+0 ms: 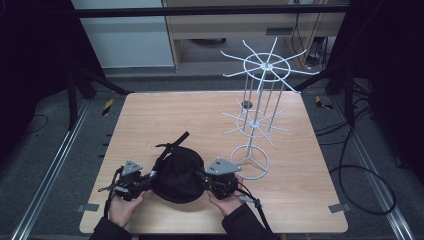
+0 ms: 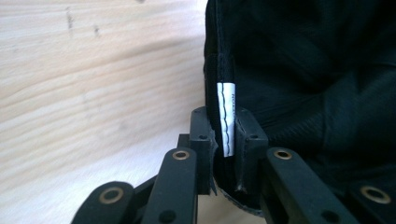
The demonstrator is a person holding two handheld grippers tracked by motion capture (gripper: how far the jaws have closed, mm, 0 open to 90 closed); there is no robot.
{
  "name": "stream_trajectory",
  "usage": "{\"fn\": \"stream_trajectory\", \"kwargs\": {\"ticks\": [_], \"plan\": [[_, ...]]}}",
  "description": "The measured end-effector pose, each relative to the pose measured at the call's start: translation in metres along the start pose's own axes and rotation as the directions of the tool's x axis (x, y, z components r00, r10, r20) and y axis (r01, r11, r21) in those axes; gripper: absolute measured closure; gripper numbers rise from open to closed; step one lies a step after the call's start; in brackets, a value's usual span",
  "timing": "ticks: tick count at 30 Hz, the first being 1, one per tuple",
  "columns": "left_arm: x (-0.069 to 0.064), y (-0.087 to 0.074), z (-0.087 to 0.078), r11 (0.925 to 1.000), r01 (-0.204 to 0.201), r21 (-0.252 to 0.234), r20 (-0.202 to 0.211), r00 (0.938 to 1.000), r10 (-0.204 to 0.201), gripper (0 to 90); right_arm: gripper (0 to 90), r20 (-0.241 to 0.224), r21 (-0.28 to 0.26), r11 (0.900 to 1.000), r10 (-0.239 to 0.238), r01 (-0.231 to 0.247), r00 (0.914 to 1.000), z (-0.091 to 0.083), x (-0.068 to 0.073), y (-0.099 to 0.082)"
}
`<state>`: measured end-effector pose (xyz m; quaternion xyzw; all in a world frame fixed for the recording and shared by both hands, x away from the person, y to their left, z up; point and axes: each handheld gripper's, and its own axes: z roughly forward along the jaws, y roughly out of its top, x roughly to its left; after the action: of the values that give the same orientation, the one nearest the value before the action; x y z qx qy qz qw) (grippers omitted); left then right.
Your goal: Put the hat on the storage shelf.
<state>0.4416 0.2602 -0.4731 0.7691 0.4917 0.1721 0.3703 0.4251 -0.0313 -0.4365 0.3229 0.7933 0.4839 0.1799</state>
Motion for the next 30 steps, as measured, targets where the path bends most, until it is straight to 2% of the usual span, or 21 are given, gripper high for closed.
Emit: {"fn": "stream_trajectory", "kwargs": {"ticks": [1,2,4,6,8,13,18,21,25,28,30], "plan": [[-0.001,0.001,0.003,1.0000,-0.001,-0.003,0.002,1.0000,0.001,78.7,80.9,-0.028,0.004,0.9992,-0.039,0.039,0.9988,-0.005,0.003,0.001],[-0.002,0.002,0.006,1.0000,-0.002,-0.008,0.006,1.0000,0.002,78.7,80.9,-0.028,0.004,0.9992,-0.039,0.039,0.9988,-0.005,0.003,0.001],[-0.003,0.002,0.010,1.0000,0.000,-0.009,0.020,0.9998,0.000,77.4,79.7,-0.063,0.034,0.9959,-0.082,0.084,0.9947,-0.006,0.009,-0.006],[-0.004,0.002,0.013,1.0000,-0.003,-0.004,0.028,0.9996,0.003,76.7,79.3,-0.068,0.041,0.9949,-0.089,0.092,0.9937,-0.005,0.010,-0.008],[-0.006,0.001,0.015,0.9996,-0.028,0.010,0.028,0.9992,0.027,75.8,78.6,-0.062,0.062,0.9928,-0.098,0.102,0.9932,-0.004,0.013,-0.015],[-0.008,0.001,0.009,0.9994,-0.031,0.013,0.045,0.9985,0.030,67.6,78.2,-0.030,0.094,0.9926,-0.074,0.076,0.9968,-0.003,0.013,-0.026],[-0.006,0.002,-0.008,0.9993,-0.025,-0.028,0.045,0.9987,0.026,56.7,79.5,-0.004,0.130,0.9904,-0.048,0.048,0.9989,0.001,0.012,-0.036],[-0.007,0.004,-0.020,0.9984,-0.018,-0.054,0.039,0.9990,0.020,55.7,80.9,0.007,0.137,0.9901,-0.029,0.028,0.9996,0.003,0.011,-0.037],[-0.016,0.009,-0.036,0.9967,-0.031,-0.075,0.042,0.9985,0.034,57.2,81.6,0.023,0.132,0.9912,-0.014,0.011,0.9996,0.003,0.011,-0.036],[-0.028,0.014,-0.047,0.9947,-0.040,-0.095,0.063,0.9970,0.046,61.8,81.6,0.029,0.130,0.9915,-0.006,0.002,0.9996,0.003,0.010,-0.036],[-0.038,0.016,-0.049,0.9935,-0.056,-0.099,0.076,0.9951,0.064,62.4,81.6,0.033,0.128,0.9918,-0.002,-0.002,0.9994,0.003,0.010,-0.036]]}}
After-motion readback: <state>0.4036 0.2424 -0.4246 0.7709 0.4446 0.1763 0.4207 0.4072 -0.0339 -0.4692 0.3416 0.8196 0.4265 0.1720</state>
